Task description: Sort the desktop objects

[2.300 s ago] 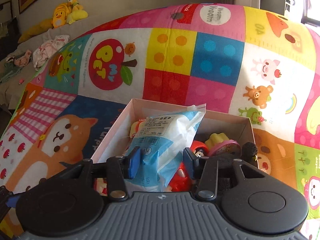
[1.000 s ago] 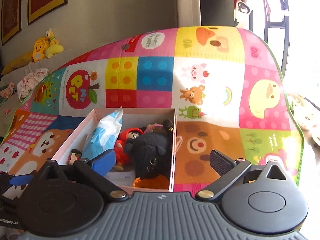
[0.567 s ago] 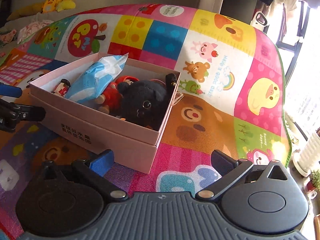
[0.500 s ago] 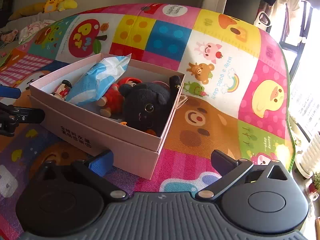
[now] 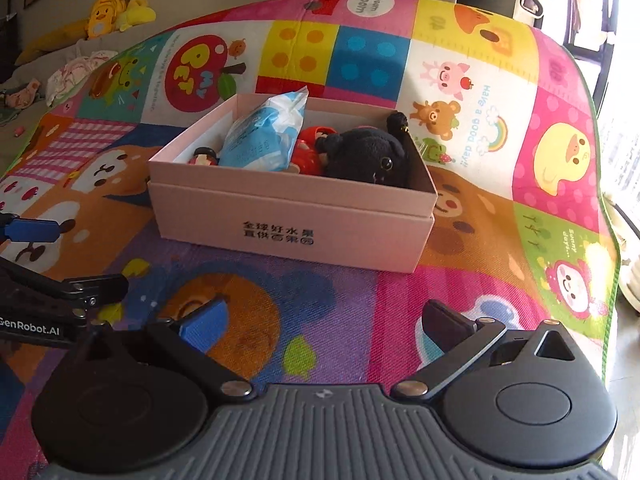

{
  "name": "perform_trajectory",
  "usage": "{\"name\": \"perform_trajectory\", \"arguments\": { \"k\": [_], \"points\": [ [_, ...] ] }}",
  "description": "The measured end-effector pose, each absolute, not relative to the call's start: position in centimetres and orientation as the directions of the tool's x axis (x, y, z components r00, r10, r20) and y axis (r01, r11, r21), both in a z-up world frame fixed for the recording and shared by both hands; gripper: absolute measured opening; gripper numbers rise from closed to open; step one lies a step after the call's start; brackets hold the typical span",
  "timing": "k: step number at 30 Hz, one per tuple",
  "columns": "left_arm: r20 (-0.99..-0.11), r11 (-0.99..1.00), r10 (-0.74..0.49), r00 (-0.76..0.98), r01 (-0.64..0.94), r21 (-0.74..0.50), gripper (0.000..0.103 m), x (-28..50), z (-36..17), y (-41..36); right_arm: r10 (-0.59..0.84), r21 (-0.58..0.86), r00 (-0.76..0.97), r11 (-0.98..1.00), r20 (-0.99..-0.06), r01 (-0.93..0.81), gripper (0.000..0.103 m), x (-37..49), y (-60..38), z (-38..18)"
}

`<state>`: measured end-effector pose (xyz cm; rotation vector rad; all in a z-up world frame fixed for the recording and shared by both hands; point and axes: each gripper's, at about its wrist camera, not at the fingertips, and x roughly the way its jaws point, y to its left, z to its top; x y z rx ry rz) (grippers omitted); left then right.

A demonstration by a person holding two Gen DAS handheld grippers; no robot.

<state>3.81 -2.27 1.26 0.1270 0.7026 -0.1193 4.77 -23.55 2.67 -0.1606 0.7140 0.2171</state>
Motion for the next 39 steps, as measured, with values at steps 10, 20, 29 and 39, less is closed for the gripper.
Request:
{"name": "perform_trajectory", "arguments": {
  "k": [10, 20, 29, 39],
  "points": [
    [-0.643, 0.996, -0.060, 0.764, 0.084, 0.007, 0.103, 3.4, 0.5, -2.7, 0.092, 0.008, 0.719, 0.993, -0.689, -0.120, 0.103, 4.2, -23.9, 1.0],
    [-0.640, 0.997, -0.056, 0.766, 0.082, 0.011, 0.103, 3.4, 0.3, -2.8, 0.066, 0.009, 0.764, 0.997, -0.642, -0.079, 0.103, 3.9, -23.8, 0.5],
    [-0.640, 0.997, -0.054, 0.767, 0.082, 0.013, 0.103, 3.4, 0.3, -2.7, 0.064, 0.006, 0.764, 0.997, -0.642, -0.079, 0.103, 3.9, -23.7, 0.5],
    [-0.640, 0.997, -0.055, 0.767, 0.082, 0.012, 0.103, 3.4, 0.4, -2.7, 0.064, 0.006, 0.764, 0.997, -0.641, -0.079, 0.103, 3.9, -23.7, 0.5]
  ]
}}
